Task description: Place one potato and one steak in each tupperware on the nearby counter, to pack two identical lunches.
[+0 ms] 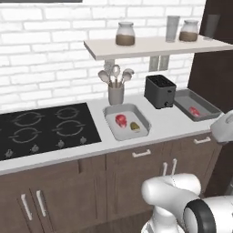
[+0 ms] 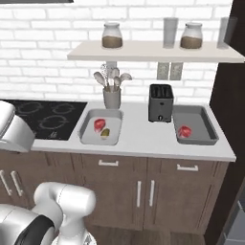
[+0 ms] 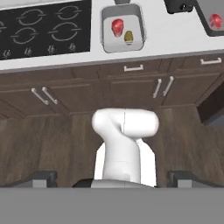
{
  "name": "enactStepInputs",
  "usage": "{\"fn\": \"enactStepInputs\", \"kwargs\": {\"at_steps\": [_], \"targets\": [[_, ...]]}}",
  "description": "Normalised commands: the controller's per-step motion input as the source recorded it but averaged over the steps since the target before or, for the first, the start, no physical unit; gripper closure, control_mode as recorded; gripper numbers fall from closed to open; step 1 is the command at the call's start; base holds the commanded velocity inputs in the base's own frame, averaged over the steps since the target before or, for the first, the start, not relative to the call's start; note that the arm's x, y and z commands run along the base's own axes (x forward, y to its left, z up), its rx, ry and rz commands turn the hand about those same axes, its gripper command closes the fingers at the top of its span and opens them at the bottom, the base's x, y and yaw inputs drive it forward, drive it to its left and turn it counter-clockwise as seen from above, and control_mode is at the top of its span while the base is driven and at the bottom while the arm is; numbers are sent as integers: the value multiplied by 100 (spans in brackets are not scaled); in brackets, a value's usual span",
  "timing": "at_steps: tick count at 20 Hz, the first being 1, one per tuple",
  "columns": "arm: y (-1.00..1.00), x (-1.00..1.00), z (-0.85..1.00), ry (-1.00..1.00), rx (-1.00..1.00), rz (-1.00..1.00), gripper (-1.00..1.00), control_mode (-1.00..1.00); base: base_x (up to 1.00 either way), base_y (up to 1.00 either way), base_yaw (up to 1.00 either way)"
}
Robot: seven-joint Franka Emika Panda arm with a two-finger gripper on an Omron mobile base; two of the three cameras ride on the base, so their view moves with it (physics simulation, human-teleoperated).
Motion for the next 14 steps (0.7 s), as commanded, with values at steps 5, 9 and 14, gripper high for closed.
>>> {"fn": "enactStepInputs", "kwargs": {"at_steps": [5,9,14], "targets": [[0,0,0,0,0,0,-100,100,-68,0,25],[0,0,0,0,0,0,-100,100,-69,0,26],[0,0,0,0,0,0,-100,100,-64,0,31]]}}
